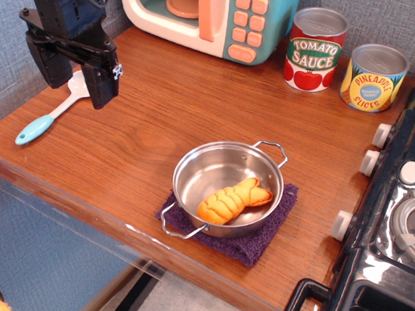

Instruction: Place the lobster in front of the microwave.

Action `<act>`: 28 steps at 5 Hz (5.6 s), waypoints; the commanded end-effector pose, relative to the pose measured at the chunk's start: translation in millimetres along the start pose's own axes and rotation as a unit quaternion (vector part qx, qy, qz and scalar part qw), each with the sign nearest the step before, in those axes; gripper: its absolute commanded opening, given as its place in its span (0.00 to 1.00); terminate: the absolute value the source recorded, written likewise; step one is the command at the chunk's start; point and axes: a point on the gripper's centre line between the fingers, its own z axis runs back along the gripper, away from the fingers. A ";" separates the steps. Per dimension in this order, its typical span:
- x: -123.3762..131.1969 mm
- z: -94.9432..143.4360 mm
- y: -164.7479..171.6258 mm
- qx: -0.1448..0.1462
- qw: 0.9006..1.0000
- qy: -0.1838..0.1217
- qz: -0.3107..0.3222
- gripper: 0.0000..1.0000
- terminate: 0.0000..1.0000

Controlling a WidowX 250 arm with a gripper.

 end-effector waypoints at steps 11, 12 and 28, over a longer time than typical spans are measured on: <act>14.5 -71.9 -151.0 0.029 0.987 0.064 -0.142 1.00 0.00; 16.6 -77.6 -146.4 0.027 0.989 0.068 -0.127 1.00 0.00; 105.5 -0.7 24.7 0.032 0.999 -0.013 0.005 1.00 0.00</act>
